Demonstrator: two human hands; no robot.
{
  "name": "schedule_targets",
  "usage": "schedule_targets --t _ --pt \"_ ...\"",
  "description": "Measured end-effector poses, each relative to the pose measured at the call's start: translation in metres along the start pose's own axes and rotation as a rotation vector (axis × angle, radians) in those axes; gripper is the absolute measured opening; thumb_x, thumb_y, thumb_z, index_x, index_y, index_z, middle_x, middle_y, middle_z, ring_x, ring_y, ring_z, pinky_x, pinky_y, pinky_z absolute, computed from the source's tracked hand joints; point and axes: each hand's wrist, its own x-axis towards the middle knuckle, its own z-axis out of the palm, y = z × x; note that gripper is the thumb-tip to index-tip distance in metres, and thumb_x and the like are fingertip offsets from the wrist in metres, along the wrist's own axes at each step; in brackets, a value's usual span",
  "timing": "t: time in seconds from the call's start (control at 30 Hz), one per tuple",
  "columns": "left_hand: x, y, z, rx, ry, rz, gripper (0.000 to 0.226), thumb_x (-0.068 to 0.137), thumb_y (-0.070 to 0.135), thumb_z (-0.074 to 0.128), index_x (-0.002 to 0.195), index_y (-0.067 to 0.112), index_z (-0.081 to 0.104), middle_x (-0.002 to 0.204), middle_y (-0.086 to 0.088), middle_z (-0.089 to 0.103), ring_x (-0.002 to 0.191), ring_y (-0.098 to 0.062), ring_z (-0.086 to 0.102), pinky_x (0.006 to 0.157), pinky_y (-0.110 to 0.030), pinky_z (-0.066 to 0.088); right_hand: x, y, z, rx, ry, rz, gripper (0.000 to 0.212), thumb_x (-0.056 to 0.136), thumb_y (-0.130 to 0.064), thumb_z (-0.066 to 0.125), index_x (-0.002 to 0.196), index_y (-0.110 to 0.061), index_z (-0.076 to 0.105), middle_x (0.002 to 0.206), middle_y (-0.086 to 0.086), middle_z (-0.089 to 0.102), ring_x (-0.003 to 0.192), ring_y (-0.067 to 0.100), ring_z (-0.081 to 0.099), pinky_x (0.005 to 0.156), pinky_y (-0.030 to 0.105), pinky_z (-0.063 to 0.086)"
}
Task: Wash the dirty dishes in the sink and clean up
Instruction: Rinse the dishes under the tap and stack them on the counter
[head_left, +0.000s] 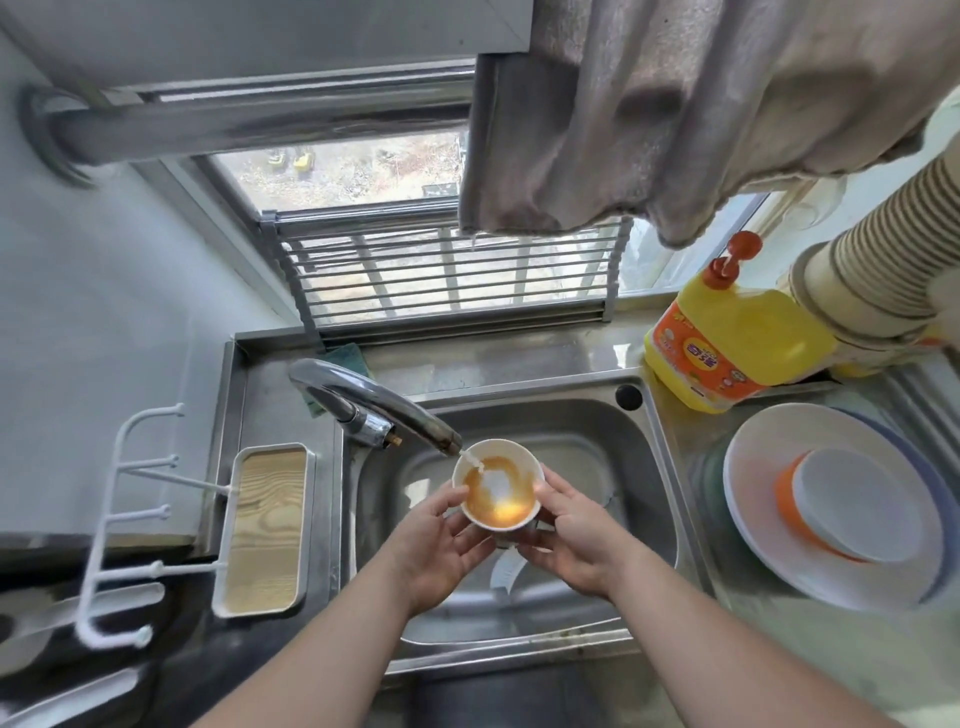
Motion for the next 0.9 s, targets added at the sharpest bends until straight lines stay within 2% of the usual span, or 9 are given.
schedule_targets --t 0.07,0.17,0.27,0.37,0.43,0.53,0.67,0.8,0.9 --pt "0.003 -0.004 0.002 0.022 0.002 -0.003 0.036 0.094 0.017 0.067 0.129 0.007 0.065 0.115 -0.014 0.077 0.095 -0.027 0.076 0.079 -0.039 0.06 0.0 -0.004 -0.005 -0.018 0.006 0.005 0.029 0.11 -0.033 0.049 0.131 -0.043 0.066 0.106 0.011 0.075 0.082 0.026 0.074 0.073 0.035 0.056" --pt "0.002 -0.009 0.003 0.07 -0.001 -0.007 0.027 0.093 0.007 0.067 0.119 0.002 0.066 0.105 -0.015 0.079 0.094 -0.028 0.076 0.083 -0.037 0.058 0.003 -0.004 -0.008 -0.063 0.024 0.006 0.027 0.109 -0.037 0.05 0.13 -0.039 0.067 0.104 0.009 0.076 0.078 0.025 0.074 0.082 0.038 0.051" --pt "0.006 -0.016 -0.004 0.142 -0.016 -0.002 0.03 0.092 -0.006 0.064 0.121 0.002 0.066 0.106 -0.017 0.078 0.1 -0.03 0.076 0.083 -0.035 0.06 0.006 0.004 -0.014 -0.07 0.047 0.02 0.027 0.109 -0.036 0.051 0.128 -0.034 0.07 0.115 0.011 0.076 0.1 0.033 0.072 0.095 0.044 0.053" --pt "0.016 -0.024 -0.019 0.27 -0.049 0.096 0.048 0.087 -0.013 0.071 0.132 0.005 0.064 0.126 -0.017 0.073 0.116 -0.03 0.072 0.093 -0.035 0.061 0.005 0.011 -0.02 -0.098 0.065 0.048 0.027 0.111 -0.032 0.046 0.125 -0.032 0.069 0.125 0.005 0.074 0.112 0.035 0.07 0.104 0.048 0.049" --pt "0.019 -0.028 -0.027 0.507 0.025 0.217 0.059 0.082 -0.007 0.082 0.134 0.015 0.063 0.13 -0.007 0.071 0.117 -0.023 0.07 0.095 -0.034 0.059 0.008 0.018 -0.023 -0.167 0.081 0.064 0.028 0.111 -0.03 0.045 0.133 -0.035 0.062 0.133 -0.002 0.068 0.114 0.034 0.068 0.1 0.046 0.047" --pt "0.022 -0.027 -0.036 0.99 0.263 0.43 0.063 0.072 0.013 0.092 0.126 0.03 0.062 0.121 0.01 0.066 0.105 -0.011 0.068 0.085 -0.026 0.055 0.012 0.023 -0.024 -0.29 0.103 0.065 0.038 0.109 -0.03 0.05 0.146 -0.039 0.052 0.136 -0.005 0.062 0.115 0.029 0.065 0.098 0.043 0.047" --pt "0.027 -0.024 -0.049 1.548 0.452 0.625 0.069 0.072 0.019 0.085 0.133 0.031 0.056 0.127 0.008 0.05 0.118 -0.018 0.049 0.098 -0.028 0.043 0.013 0.026 -0.022 -0.369 0.098 0.058 0.043 0.106 -0.03 0.054 0.149 -0.038 0.05 0.136 -0.004 0.062 0.104 0.021 0.063 0.097 0.042 0.048" --pt "0.028 -0.027 -0.049 1.626 0.499 0.715 0.068 0.074 0.014 0.081 0.136 0.031 0.056 0.132 0.007 0.046 0.122 -0.021 0.039 0.102 -0.034 0.045 0.01 0.024 -0.017 -0.412 0.098 0.022 0.041 0.106 -0.028 0.053 0.145 -0.039 0.051 0.129 -0.008 0.062 0.104 0.019 0.063 0.101 0.043 0.05" --pt "0.03 -0.028 -0.041 1.494 0.478 0.746 0.069 0.073 0.024 0.086 0.135 0.029 0.058 0.131 0.009 0.05 0.121 -0.019 0.041 0.104 -0.029 0.04 0.008 0.02 -0.012 -0.435 0.088 -0.015 0.04 0.105 -0.024 0.053 0.141 -0.042 0.051 0.119 -0.009 0.063 0.1 0.019 0.061 0.105 0.047 0.05"
